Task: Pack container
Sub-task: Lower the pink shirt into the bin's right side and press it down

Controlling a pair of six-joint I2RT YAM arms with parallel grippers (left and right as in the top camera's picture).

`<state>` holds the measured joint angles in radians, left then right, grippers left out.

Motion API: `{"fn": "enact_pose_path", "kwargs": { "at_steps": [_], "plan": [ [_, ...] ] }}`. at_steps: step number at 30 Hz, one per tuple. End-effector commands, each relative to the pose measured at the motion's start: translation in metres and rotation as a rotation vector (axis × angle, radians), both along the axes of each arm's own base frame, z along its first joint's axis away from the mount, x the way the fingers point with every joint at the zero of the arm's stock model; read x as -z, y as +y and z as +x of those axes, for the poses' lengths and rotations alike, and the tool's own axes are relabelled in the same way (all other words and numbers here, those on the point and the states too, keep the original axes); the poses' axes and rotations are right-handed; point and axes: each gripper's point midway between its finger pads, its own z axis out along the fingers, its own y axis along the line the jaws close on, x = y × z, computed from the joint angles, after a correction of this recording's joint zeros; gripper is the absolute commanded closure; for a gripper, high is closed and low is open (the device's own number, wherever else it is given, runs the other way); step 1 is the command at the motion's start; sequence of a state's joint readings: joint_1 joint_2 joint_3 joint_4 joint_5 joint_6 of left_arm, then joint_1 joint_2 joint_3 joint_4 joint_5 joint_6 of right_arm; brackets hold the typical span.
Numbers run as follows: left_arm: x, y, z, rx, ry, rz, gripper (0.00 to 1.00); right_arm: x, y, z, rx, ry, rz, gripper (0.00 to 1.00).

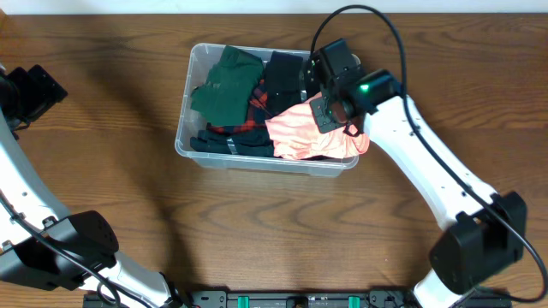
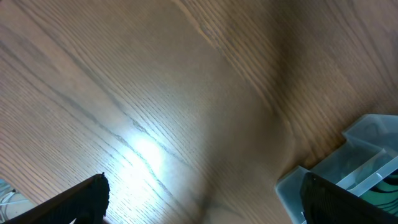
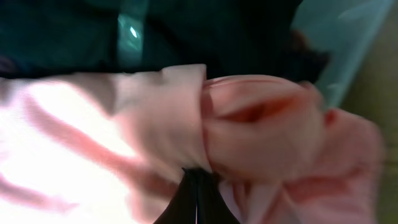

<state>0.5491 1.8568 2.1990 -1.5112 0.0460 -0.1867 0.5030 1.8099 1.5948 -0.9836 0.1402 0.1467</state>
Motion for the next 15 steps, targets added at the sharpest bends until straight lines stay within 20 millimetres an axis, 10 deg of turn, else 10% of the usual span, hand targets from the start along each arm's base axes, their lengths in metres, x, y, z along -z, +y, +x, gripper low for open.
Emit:
{"fn": "enact_pose_path", "kwargs": {
  "at_steps": [1, 15],
  "plan": [
    [0.002, 0.001, -0.001, -0.012, 0.007, -0.006, 0.02, 0.03, -0.002, -0.005, 0.023, 0.071, -0.032, 0.99],
    [0.002, 0.001, -0.001, -0.012, 0.007, -0.006, 0.02, 0.099, -0.003, -0.006, 0.023, 0.202, -0.106, 0.98]
  ]
}}
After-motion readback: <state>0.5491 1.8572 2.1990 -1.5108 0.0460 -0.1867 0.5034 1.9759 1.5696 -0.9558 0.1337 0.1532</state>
